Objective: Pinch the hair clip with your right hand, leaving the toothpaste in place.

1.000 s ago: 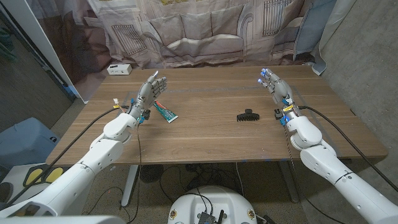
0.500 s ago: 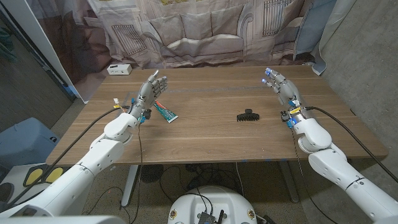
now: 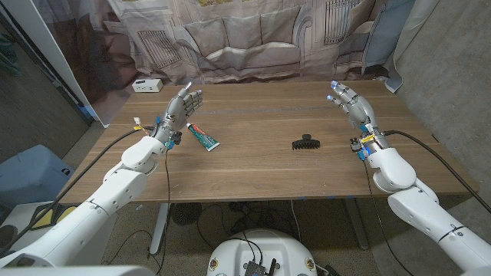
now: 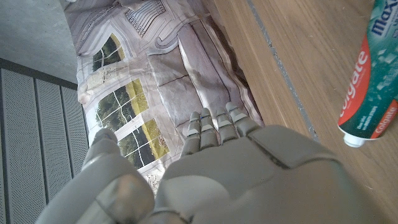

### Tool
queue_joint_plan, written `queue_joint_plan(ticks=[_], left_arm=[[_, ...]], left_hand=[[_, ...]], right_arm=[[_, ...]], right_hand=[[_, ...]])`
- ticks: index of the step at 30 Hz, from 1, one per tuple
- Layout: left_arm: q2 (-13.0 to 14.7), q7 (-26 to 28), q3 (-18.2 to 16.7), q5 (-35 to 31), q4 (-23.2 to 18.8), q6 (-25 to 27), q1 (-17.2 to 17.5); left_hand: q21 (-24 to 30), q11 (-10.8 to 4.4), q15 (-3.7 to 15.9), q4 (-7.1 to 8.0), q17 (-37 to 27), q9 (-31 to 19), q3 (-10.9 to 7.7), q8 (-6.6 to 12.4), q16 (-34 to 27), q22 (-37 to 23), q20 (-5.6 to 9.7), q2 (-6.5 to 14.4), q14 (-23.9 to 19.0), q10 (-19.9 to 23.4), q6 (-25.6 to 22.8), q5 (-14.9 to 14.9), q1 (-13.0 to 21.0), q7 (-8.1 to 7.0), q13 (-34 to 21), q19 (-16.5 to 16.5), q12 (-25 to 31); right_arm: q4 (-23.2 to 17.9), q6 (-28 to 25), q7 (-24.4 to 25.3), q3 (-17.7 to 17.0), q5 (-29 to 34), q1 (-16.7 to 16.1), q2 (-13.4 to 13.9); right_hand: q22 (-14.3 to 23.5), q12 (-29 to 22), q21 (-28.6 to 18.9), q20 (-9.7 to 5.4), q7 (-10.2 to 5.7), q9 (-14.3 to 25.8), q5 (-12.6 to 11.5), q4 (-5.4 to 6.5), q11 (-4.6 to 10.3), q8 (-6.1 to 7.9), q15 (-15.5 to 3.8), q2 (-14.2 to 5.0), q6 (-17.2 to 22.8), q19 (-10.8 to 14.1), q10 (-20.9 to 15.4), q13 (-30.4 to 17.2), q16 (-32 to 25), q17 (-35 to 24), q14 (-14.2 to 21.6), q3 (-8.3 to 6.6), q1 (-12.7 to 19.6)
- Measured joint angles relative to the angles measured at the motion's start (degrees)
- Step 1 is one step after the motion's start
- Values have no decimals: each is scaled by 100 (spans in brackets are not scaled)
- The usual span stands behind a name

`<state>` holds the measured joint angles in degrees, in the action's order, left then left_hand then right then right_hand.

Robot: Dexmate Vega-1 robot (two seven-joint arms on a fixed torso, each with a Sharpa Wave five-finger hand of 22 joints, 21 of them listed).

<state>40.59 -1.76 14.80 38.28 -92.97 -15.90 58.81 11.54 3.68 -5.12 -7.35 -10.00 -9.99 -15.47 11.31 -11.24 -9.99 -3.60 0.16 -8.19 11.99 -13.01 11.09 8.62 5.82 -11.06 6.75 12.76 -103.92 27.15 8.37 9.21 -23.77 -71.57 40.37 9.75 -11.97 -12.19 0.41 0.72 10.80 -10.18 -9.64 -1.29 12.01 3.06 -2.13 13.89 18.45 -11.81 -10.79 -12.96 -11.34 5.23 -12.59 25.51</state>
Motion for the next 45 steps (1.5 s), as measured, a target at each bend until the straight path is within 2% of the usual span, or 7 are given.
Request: queue_joint_plan(ticks=[1,7,12,22,24,30,45], left_arm=[[0,-4,0,0,0,-8,0],[30,-14,-85,3,-1,-59,35],[36,-14,-115,3,-1,-83,47],[13,-13,-118,-32,16,-137,20],[1,-13,-117,-32,26,-137,13],[-44,-13,-105,-48,53,-190,-10],[-37,80,-82,-139,-42,-168,-17]], left_hand=[[0,0,0,0,0,0,0,0,0,0,0,0,0,0,0,0,0,0,0,0,0],[0,0,22,0,0,0,1,0,0,0,0,0,-22,0,0,0,0,0,0,0,0],[0,-23,22,-9,0,0,-9,0,0,0,0,30,-22,23,1,0,30,0,0,0,0],[0,-9,22,-15,0,0,-15,0,0,0,0,30,-22,52,-51,0,30,12,0,0,0],[0,-9,22,-15,0,1,-15,0,0,0,0,30,-22,52,-51,0,30,11,0,0,0],[0,-10,22,-15,0,0,-15,0,0,0,0,30,-21,52,-51,-29,30,12,0,0,0],[0,-10,42,-15,1,1,-15,0,0,0,0,30,-41,51,-50,-29,30,11,0,0,0]], right_arm=[[-45,-146,214,-21,346,-42,13],[-224,-248,358,-112,607,-213,59],[-377,-356,559,-200,951,-367,69],[-615,-548,792,-341,1452,-601,59],[-615,-584,822,-341,1531,-601,59],[-771,-758,949,-415,1905,-725,79],[-1088,-1203,1161,-665,2774,-962,238]], right_hand=[[0,0,0,0,0,0,0,0,7,-5,0,0,0,0,8,0,0,0,0,0,0],[0,0,32,-33,-10,0,0,0,3,-37,-48,0,-54,33,29,0,0,0,48,0,77],[0,0,33,-102,83,0,0,22,-190,-37,-155,55,-38,102,-46,0,0,1,154,-21,131],[-1,97,75,-79,77,0,0,22,-42,-80,-108,90,-126,79,102,1,12,1,107,-21,166],[-1,97,96,-79,60,-1,0,33,-64,-81,-95,90,-143,76,142,0,28,1,46,-32,166],[-1,97,118,-44,7,-1,0,48,-13,-102,-103,90,-196,-6,193,0,71,1,-4,-47,166],[-2,118,140,-71,21,-1,0,48,5,-124,-133,91,-288,-97,275,1,71,-26,-35,-47,227]])
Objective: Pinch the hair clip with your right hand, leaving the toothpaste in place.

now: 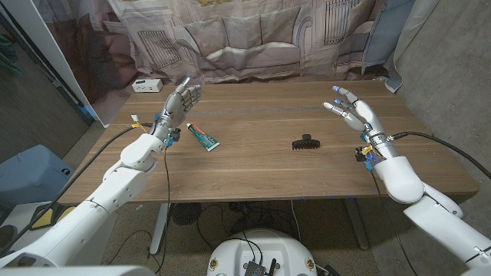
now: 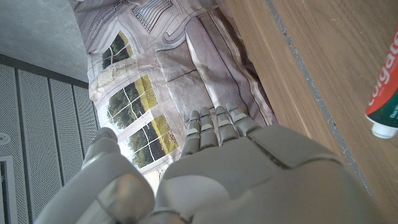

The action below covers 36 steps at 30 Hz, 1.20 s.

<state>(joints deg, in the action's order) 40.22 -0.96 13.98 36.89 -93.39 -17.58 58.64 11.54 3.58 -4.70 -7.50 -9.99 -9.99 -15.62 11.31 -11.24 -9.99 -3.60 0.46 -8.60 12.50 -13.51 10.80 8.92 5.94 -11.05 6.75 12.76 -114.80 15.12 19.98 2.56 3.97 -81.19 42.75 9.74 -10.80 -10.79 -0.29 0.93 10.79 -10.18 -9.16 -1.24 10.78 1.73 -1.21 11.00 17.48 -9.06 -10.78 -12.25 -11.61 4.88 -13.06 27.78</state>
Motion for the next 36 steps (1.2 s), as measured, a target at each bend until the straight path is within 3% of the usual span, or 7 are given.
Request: queue_joint_plan(ticks=[8,15,26,36], left_arm=[[-6,31,16,-63,-25,-1,9],[-16,45,49,-106,-63,-20,41],[5,61,56,-155,-122,-63,100],[18,67,55,-171,-135,-82,129]], left_hand=[[0,0,0,0,0,0,0,0,0,0,0,0,0,0,-21,0,0,-21,0,0,0],[0,0,0,0,0,0,0,0,23,0,0,0,0,0,-21,0,0,-21,0,0,0],[0,-22,0,1,0,0,1,0,23,0,0,0,0,22,-21,1,0,-21,0,0,0],[0,-22,0,1,0,0,1,0,23,0,0,0,0,21,-20,1,0,-21,0,0,0]], right_arm=[[-160,-196,47,-58,360,-56,111],[-322,-675,-31,-69,787,-67,231],[-505,-1121,-180,-22,1136,-8,456],[-754,-1218,-215,14,1199,29,709]], right_hand=[[0,0,0,28,-23,0,0,0,22,0,-1,-8,-41,-33,19,0,40,1,-63,0,53],[0,0,22,30,-22,0,0,17,12,0,21,-39,-100,-91,70,0,45,1,-103,-24,84],[-1,-46,22,12,-54,0,0,1,75,49,25,-91,-7,-115,-81,-30,45,1,-107,-85,242],[0,-87,79,-1,-54,29,0,-40,52,49,41,-121,-6,-533,-201,-30,129,2,-496,-168,422]])
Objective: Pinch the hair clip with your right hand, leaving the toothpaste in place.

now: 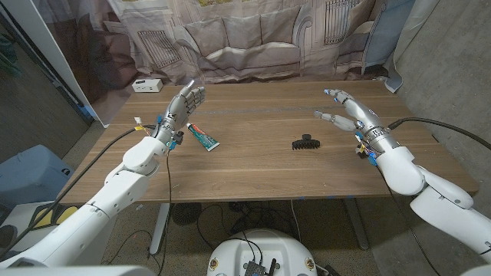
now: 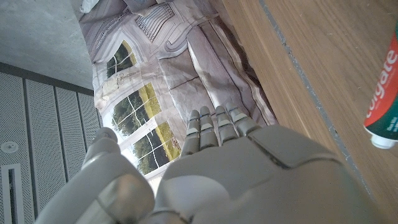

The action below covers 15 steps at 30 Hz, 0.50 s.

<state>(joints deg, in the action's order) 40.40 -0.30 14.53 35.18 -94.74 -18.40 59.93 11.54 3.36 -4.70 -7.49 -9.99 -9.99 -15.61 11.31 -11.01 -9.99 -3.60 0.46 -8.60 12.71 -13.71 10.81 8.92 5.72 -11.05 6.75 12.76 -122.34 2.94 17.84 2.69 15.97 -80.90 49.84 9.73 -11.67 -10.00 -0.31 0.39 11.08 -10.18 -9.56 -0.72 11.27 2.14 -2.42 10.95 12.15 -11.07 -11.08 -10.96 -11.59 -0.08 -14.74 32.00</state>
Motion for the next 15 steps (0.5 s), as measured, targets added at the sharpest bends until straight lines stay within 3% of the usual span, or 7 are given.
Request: queue_joint_plan(ticks=[1,9,14,15], left_arm=[[21,1,-11,-1,-53,0,50],[43,27,-31,-13,-110,0,114],[43,39,-31,-16,-110,-5,114],[48,41,-43,-17,-143,-6,162]], left_hand=[[0,0,0,0,0,0,0,0,0,0,0,0,0,0,0,0,0,0,0,0,0],[0,12,0,0,0,0,0,0,0,0,0,0,0,12,0,0,0,0,0,0,0],[0,22,0,0,0,0,0,0,0,0,0,0,0,21,0,0,0,0,0,0,0],[0,22,0,0,0,0,0,0,0,0,0,0,0,21,0,0,0,0,0,0,0]], right_arm=[[-17,-461,-185,3,248,2,17],[-231,-900,-416,34,460,43,261],[-355,-900,-416,65,460,94,403],[-386,-1192,-589,79,591,111,443]], right_hand=[[0,0,5,0,-13,0,0,0,2,0,3,24,13,-43,2,0,0,0,-23,0,26],[0,24,5,31,-52,0,0,0,33,0,20,-14,-11,-192,33,0,0,0,-119,-46,92],[0,23,4,83,-126,0,0,-26,138,38,62,21,64,-367,-73,-26,0,14,-241,-73,190],[0,23,4,113,-134,0,0,-39,146,40,74,22,72,-398,-80,-27,0,14,-253,-87,249]])
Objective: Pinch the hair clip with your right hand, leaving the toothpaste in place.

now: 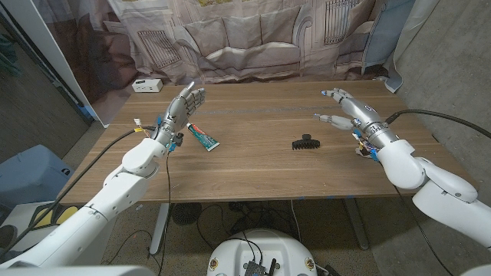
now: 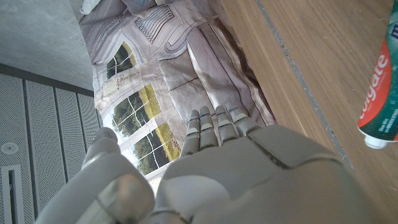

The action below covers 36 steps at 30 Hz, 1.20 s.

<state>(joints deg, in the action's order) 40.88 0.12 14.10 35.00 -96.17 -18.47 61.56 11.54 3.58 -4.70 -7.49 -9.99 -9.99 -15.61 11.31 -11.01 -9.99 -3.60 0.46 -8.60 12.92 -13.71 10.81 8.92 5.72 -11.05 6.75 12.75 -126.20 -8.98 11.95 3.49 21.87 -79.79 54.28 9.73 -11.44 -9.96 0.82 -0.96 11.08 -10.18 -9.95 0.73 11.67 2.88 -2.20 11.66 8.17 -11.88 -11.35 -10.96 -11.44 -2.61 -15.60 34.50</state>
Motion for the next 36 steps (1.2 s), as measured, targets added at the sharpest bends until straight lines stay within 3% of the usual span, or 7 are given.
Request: queue_joint_plan(ticks=[15,36], left_arm=[[40,49,-54,-5,-99,-16,127],[54,100,-70,0,-173,29,220]], left_hand=[[0,-20,-23,0,-30,0,0,0,0,0,-21,38,-23,20,-63,0,38,0,0,-21,0],[0,-21,-21,0,-30,0,0,0,0,0,-20,38,-21,20,-62,0,38,0,0,-20,0]], right_arm=[[-300,-658,-624,212,206,306,506],[-523,-1325,-1279,818,460,913,1029]], right_hand=[[0,-1,-1,164,-205,-1,0,-23,238,22,80,82,-22,-225,-7,0,0,-1,-80,-71,203],[0,22,-29,226,-254,-1,0,-25,296,-24,49,220,-176,-286,95,1,-14,-1,-110,-118,400]])
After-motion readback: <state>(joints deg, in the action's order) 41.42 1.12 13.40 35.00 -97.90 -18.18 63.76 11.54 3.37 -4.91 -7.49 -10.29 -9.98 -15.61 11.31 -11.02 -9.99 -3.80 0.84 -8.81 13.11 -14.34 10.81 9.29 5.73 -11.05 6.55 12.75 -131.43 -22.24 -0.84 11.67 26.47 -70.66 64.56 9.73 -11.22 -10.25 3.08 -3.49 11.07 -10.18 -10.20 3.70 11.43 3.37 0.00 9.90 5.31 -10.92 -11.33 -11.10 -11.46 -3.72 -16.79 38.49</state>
